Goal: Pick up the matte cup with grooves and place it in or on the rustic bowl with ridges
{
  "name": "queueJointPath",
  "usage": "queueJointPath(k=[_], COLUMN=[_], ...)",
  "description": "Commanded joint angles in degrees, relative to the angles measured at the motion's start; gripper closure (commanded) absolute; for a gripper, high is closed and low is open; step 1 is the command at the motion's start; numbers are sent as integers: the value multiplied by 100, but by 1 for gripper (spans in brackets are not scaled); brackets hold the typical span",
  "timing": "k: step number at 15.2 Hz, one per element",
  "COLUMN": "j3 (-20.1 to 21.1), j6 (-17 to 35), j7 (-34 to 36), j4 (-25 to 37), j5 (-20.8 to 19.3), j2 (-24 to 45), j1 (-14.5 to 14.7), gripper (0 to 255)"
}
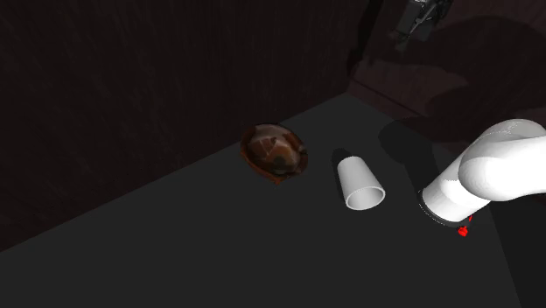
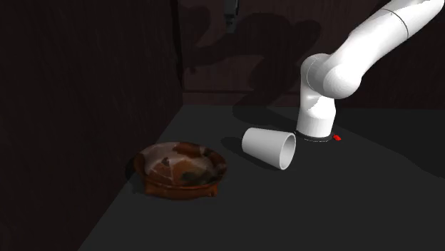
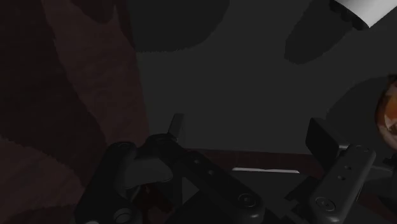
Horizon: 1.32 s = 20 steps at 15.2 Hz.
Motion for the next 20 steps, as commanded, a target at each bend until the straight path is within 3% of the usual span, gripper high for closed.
queueJointPath(k=[1,11,20], j3=[0,1807,3948], j6=[0,145,312], j7=[0,2023,4004], j4=[0,-1495,-1934], j5=[0,717,1829], j2=[0,-1535,-1789], j1=[0,283,597], gripper=[0,0,0])
